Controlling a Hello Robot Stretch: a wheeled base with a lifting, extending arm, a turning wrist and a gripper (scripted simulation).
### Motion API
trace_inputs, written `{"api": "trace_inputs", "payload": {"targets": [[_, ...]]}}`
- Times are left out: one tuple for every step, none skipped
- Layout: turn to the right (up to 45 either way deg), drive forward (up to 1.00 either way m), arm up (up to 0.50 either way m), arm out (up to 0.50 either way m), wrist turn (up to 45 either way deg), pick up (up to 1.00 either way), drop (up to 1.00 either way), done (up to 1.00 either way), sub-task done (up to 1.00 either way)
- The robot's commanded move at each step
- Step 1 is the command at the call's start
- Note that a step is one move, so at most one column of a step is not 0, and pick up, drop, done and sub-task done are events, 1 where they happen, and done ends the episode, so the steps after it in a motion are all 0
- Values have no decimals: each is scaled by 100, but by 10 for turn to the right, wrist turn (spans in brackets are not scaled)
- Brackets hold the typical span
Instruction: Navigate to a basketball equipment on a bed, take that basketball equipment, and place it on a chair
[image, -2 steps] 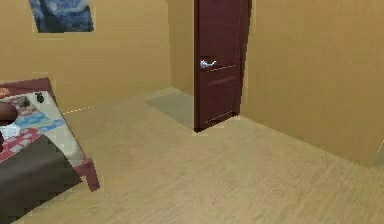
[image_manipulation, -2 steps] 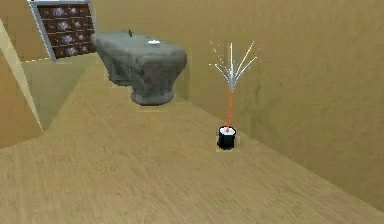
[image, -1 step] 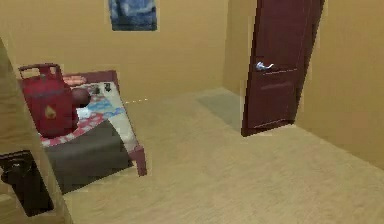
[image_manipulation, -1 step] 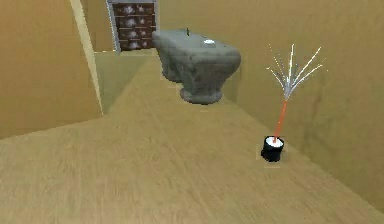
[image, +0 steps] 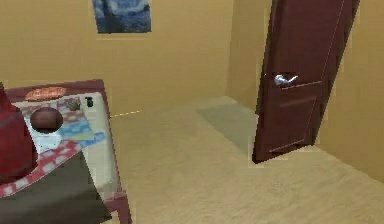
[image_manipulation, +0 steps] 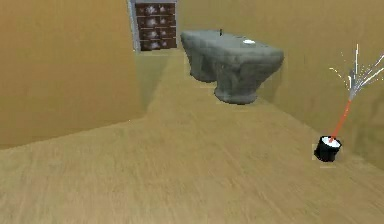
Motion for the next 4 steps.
{"api": "trace_inputs", "payload": {"targets": [[-120,0,0,0,0,0,0,0,0],[0,35,0,0,0,0,0,0,0],[300,0,0,0,0,0,0,0,0],[0,80,0,0,0,0,0,0,0]]}}
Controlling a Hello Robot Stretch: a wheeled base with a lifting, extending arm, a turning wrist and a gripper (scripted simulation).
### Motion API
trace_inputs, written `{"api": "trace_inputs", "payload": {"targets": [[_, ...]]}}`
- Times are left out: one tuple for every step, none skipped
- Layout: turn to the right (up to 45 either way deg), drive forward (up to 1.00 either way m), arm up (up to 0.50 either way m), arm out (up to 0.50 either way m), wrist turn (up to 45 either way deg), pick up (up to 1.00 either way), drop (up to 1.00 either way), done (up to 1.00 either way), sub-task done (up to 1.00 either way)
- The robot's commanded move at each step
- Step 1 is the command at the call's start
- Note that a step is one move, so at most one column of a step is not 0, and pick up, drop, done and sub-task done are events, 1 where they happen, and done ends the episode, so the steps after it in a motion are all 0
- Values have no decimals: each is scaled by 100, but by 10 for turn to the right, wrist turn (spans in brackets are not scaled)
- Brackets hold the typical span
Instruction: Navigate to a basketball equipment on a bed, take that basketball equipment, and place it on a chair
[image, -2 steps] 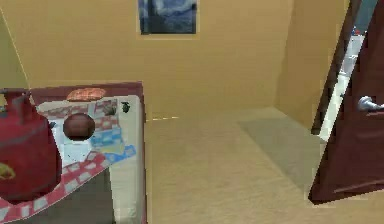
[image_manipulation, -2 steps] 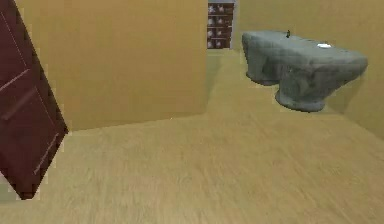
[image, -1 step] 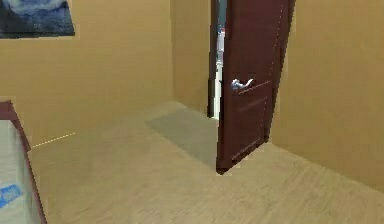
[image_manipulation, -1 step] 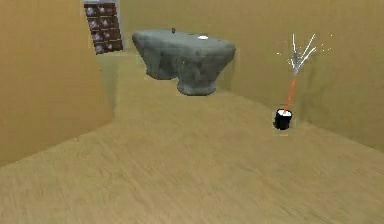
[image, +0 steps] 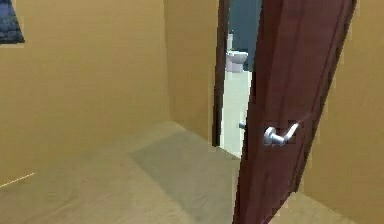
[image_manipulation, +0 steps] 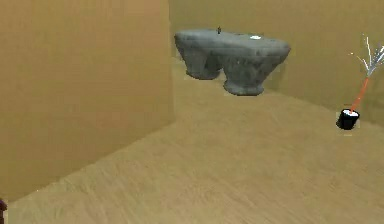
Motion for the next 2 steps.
{"api": "trace_inputs", "payload": {"targets": [[-390,0,0,0,0,0,0,0,0],[0,60,0,0,0,0,0,0,0]]}}
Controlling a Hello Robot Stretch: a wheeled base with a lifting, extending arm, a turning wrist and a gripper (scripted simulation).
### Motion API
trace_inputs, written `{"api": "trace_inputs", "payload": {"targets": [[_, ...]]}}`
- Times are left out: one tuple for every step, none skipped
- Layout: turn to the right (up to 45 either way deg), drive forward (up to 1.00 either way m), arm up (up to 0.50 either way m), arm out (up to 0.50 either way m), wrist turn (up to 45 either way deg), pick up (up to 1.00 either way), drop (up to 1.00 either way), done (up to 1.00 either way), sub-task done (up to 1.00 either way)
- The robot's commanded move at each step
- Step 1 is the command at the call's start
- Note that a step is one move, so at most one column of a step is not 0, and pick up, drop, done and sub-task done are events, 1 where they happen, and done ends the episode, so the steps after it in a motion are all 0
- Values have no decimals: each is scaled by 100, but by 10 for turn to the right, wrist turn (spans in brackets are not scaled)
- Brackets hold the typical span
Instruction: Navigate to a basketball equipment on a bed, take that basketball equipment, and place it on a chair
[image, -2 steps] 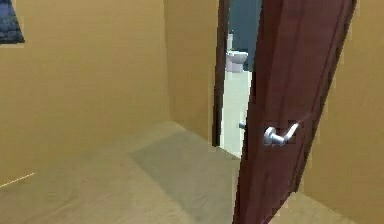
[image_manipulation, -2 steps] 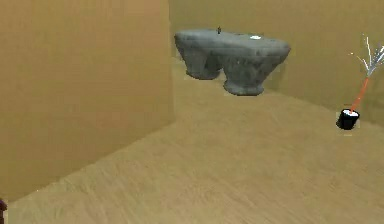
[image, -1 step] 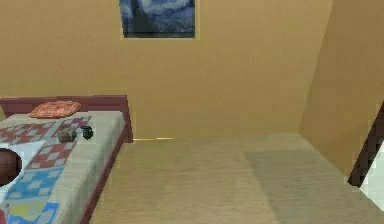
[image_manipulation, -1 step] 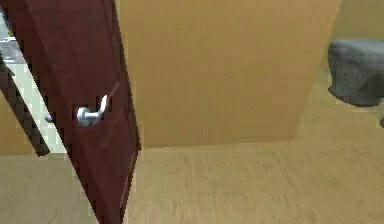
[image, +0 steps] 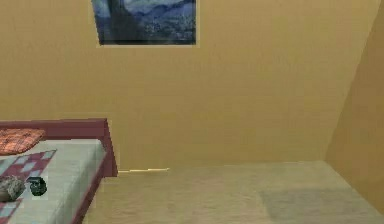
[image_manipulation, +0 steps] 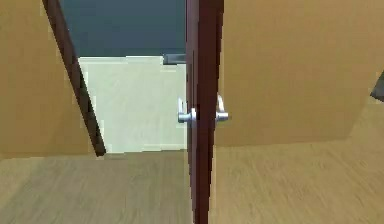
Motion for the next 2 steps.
{"api": "trace_inputs", "payload": {"targets": [[-450,0,0,0,0,0,0,0,0],[-450,0,0,0,0,0,0,0,0]]}}
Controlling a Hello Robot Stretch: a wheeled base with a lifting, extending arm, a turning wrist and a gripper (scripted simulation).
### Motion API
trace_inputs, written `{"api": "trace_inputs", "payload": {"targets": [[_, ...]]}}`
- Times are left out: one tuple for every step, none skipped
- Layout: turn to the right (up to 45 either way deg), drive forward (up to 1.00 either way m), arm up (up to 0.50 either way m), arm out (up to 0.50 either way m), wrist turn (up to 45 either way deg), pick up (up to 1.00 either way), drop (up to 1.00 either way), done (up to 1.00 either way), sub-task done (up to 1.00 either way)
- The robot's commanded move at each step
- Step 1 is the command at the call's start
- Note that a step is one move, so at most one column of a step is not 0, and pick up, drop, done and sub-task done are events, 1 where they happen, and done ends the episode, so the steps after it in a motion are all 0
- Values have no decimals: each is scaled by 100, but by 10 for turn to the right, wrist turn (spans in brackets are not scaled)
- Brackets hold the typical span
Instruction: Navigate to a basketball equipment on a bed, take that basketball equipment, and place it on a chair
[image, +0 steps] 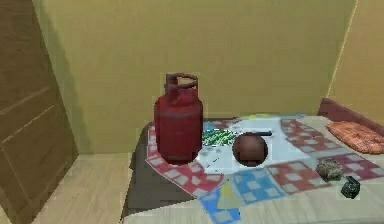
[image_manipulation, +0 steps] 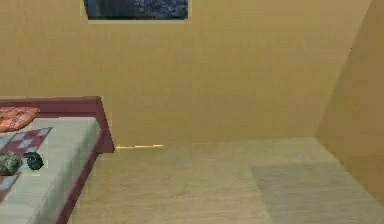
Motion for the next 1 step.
{"api": "trace_inputs", "payload": {"targets": [[-450,0,0,0,0,0,0,0,0]]}}
